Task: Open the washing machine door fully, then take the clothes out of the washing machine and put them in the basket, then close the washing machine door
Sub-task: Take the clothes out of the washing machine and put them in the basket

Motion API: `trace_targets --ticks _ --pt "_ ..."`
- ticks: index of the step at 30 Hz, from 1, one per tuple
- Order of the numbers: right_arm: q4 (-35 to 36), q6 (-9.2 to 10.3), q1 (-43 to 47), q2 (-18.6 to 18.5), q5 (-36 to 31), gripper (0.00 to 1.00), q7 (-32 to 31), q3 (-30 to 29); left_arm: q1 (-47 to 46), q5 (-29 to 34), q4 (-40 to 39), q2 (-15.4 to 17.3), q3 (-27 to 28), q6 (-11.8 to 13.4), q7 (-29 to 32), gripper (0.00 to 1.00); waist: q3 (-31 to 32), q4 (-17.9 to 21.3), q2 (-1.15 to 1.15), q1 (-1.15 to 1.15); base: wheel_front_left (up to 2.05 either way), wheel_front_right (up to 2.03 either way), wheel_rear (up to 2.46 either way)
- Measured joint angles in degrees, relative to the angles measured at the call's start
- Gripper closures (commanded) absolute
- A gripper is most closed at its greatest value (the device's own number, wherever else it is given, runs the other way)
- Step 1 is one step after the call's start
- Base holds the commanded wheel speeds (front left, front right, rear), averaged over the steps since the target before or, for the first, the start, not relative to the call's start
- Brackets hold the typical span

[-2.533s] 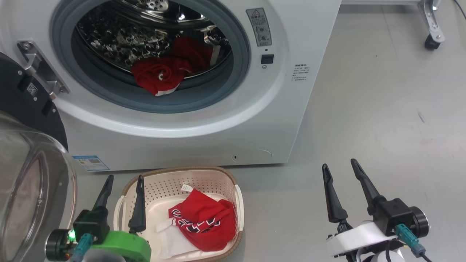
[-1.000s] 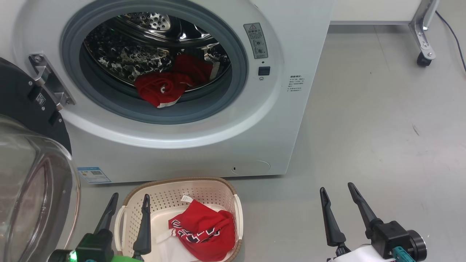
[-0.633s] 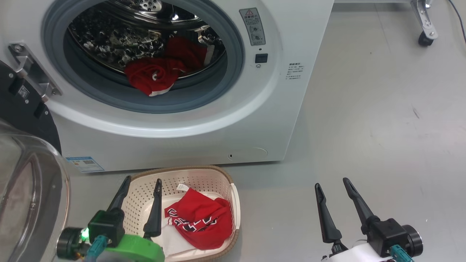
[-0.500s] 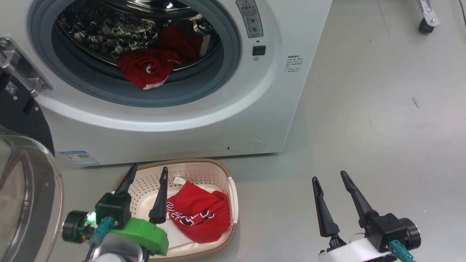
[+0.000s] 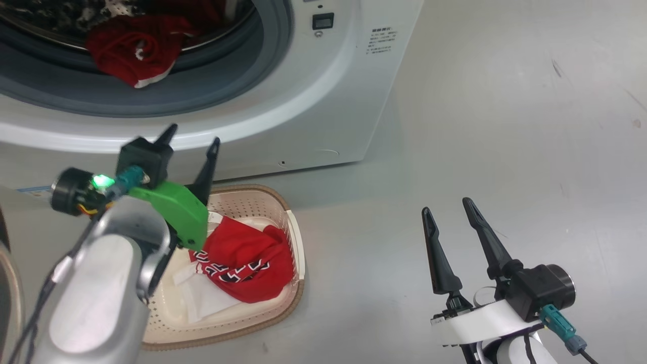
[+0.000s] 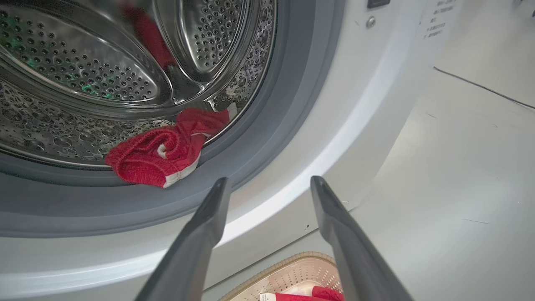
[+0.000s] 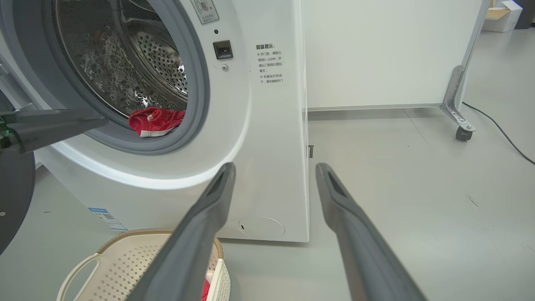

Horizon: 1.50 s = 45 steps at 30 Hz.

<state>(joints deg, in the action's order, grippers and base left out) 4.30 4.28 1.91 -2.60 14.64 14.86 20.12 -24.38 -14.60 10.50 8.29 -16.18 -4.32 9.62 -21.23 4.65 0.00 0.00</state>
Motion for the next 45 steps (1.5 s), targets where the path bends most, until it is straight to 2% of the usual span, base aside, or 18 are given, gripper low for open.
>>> trace_targets --ticks 12,19,26,36,43,44,45 --pt "2.0 1.0 -6.6 0.0 4.2 0.0 0.0 2.5 -17.8 0.8 4.3 9.1 1.6 -1.9 14.0 0.0 -9.0 5.9 0.0 0.01 0.0 0.0 0.0" --pt "2.7 1.45 -9.4 0.0 6.6 0.0 0.0 3.9 -26.2 1.7 5.9 13.3 3.1 -2.1 19.1 0.0 -13.7 9.3 0.0 0.01 0.0 0.0 0.0" --pt "2.7 1.83 -11.5 0.0 8.1 0.0 0.0 5.3 -31.7 3.1 8.6 18.9 4.2 -2.5 23.0 0.0 -17.9 12.5 0.0 0.01 0.0 0.0 0.0" --pt "2.6 2.36 -13.7 0.0 9.5 0.0 0.0 5.7 -35.7 4.7 13.1 22.8 4.4 -2.9 27.2 0.0 -22.0 15.4 0.0 0.0 0.0 0.0 0.0" --pt "2.2 2.38 -14.7 0.0 9.9 0.0 0.0 5.8 -37.2 6.4 15.2 23.0 4.7 -1.7 28.2 0.0 -22.6 15.8 0.0 0.0 0.0 0.0 0.0" --pt "2.1 2.38 -14.7 0.0 9.9 0.0 0.0 5.9 -37.3 6.5 15.4 23.0 4.8 -1.5 28.6 0.5 -22.6 15.8 0.0 0.0 0.0 0.0 0.0" --pt "2.0 2.4 -14.7 0.0 9.9 0.0 0.0 5.9 -37.5 6.5 15.7 22.9 4.9 -1.5 28.9 0.78 -22.6 15.8 0.0 0.0 0.0 0.0 0.0"
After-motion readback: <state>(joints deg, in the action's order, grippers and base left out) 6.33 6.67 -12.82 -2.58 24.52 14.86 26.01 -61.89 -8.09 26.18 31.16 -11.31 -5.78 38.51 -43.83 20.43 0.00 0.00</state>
